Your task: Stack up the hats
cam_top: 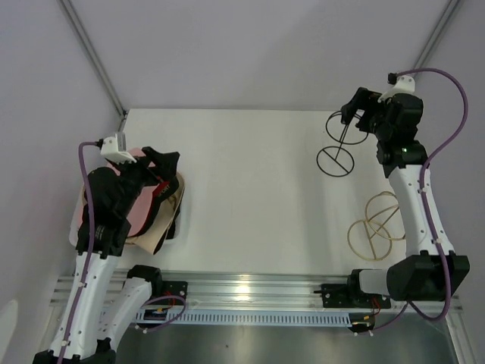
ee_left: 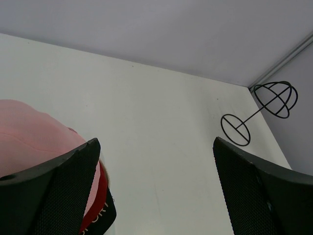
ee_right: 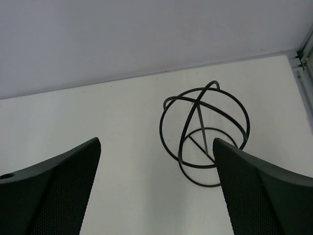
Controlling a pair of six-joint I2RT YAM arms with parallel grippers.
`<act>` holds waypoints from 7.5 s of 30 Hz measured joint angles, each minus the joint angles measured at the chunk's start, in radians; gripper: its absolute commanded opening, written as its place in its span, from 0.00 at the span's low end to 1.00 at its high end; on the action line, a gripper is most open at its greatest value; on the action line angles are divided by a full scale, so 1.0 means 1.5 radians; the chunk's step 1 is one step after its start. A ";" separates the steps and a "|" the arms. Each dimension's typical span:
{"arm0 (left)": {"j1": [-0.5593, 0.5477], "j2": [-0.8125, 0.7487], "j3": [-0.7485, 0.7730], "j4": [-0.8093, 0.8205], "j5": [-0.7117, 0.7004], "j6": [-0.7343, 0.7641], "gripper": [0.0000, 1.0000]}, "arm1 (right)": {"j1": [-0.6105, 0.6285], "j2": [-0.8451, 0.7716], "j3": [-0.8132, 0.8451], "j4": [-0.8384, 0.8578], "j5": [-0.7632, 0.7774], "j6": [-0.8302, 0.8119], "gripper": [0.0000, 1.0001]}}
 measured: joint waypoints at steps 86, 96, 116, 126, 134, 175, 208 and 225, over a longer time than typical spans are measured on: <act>0.008 0.000 0.055 -0.113 -0.208 0.071 1.00 | 0.630 -0.016 -0.120 -0.169 0.232 0.023 0.00; 0.022 -0.003 0.080 -0.208 -0.346 -0.001 1.00 | 0.676 -0.088 -0.190 -0.143 0.192 0.052 0.59; 0.146 0.214 0.214 -0.308 -0.332 -0.087 0.99 | 0.549 -0.082 0.165 -0.330 0.169 -0.008 0.99; 0.180 0.237 0.171 -0.279 -0.325 -0.105 0.57 | 0.459 -0.011 0.140 -0.311 0.106 -0.025 0.99; 0.189 0.205 0.141 -0.261 -0.299 -0.084 0.01 | 0.446 0.005 0.140 -0.290 0.102 -0.030 0.99; -0.499 0.290 0.290 -0.073 -0.181 0.114 0.01 | 0.185 -0.152 -0.047 -0.226 0.086 0.088 0.99; -0.667 0.374 0.155 0.042 -0.399 0.232 0.88 | 0.183 -0.181 -0.108 -0.245 0.070 0.085 0.99; -0.451 0.213 0.171 -0.099 -0.447 -0.001 0.99 | 0.263 -0.154 -0.213 -0.186 -0.050 0.175 0.91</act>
